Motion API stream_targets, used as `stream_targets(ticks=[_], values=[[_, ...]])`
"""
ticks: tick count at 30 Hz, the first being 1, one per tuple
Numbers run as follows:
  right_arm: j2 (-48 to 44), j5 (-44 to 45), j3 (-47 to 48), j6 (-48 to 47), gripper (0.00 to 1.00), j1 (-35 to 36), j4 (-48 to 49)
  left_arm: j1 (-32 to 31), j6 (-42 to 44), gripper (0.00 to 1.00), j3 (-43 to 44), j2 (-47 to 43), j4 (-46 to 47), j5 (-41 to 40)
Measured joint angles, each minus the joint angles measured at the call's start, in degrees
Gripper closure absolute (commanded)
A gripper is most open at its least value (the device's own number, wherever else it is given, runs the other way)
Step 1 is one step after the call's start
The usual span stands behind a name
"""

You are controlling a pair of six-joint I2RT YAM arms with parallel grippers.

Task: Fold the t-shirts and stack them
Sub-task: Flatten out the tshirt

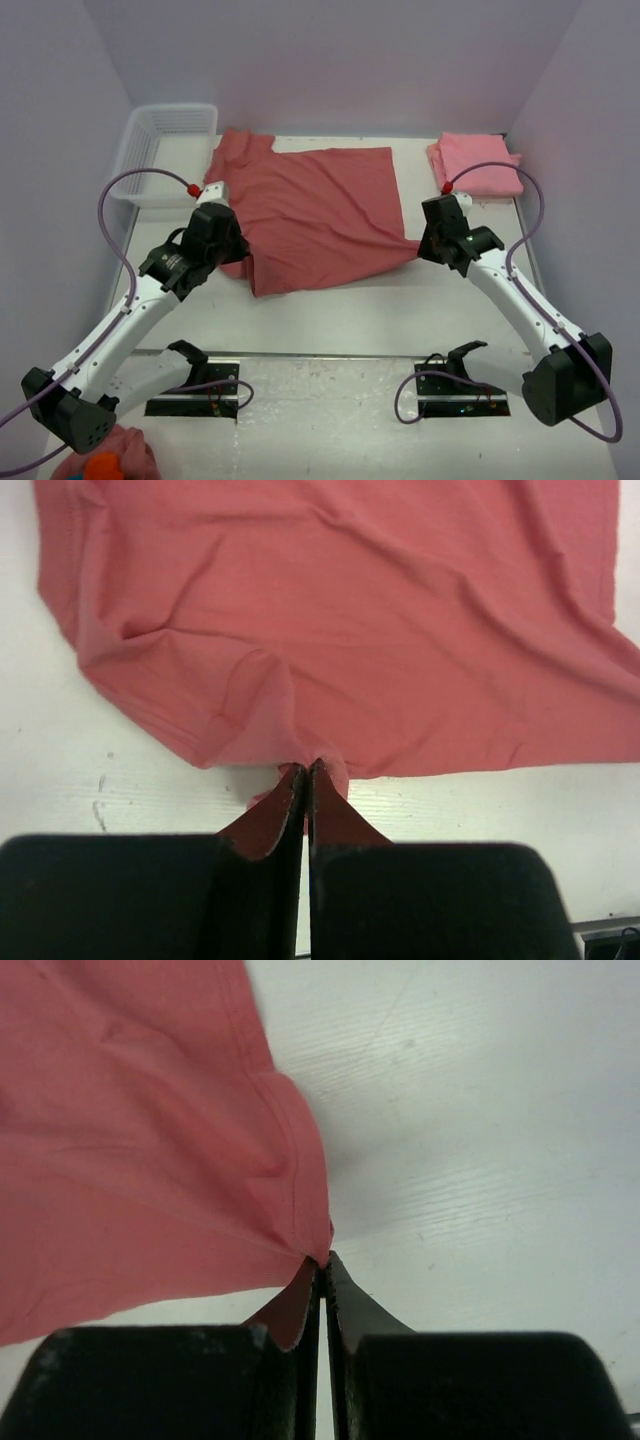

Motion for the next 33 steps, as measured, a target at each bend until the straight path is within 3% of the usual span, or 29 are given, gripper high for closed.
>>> stream_targets(ticks=[9,19,26,33], values=[[-7.5,5.7,-5.6,2.8,1.0,-1.1,-2.7,-0.3,-6.7,1.0,0.3,-4.2,-11.5,-7.1],[-17.4,4.0,-6.4,9.5,1.0,0.1,-7.7,-0.4,-9.8,1.0,0.3,-8.5,-17.6,-4.7],[-15.0,3.5,-6.7,14.7,1.0,5.2,-11.5,-0.4,-12.5,1.0,2.4,-6.4,-23.6,-1.6],[-11.2,4.2,-6.7,15.4,1.0,5.6,-11.9,-0.4,-13.4,1.0,3.5,-6.2,-25.5,-2.2]])
